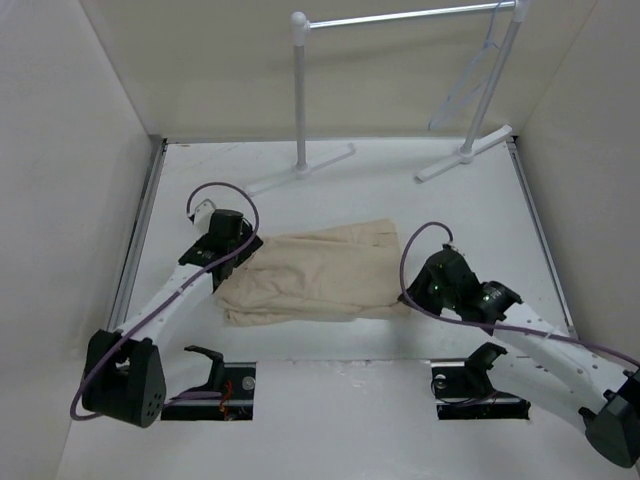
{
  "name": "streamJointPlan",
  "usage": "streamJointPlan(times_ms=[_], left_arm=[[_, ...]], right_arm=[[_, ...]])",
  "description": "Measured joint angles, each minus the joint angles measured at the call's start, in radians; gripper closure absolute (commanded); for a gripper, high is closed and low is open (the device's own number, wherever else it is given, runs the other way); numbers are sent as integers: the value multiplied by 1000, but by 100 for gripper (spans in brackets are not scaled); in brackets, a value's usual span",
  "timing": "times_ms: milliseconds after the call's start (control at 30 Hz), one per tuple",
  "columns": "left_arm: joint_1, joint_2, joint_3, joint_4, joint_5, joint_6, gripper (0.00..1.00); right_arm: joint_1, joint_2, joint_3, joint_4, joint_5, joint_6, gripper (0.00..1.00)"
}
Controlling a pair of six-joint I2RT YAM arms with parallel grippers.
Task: Place the trousers on the hanger
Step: Fold the trousers at the center of the board.
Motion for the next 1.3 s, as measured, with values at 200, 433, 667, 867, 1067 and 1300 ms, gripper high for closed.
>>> streamJointPlan(times_ms=[200,433,667,867,1067,1300], left_arm=[[-127,-48,159,-63,-13,11,65],[-511,66,225,-38,-22,-39,71],[-576,90,16,-47,-44,-141,70],[-563,39,-58,-130,-61,-200,59],[-555,-29,2,-204,-93,-201,55],[-525,-32,124,-211,-95,-150,82]], right_arm=[[-70,133,249,103,-48,-110,86],[-198,566,390,427,-146,-196,90],[-290,887,455,601,-198,-160,87],[-292,919,483,594,-209,-133,49],[-287,673,503,465,-216,-203,33],[-399,487,808,360,-264,-305,81]])
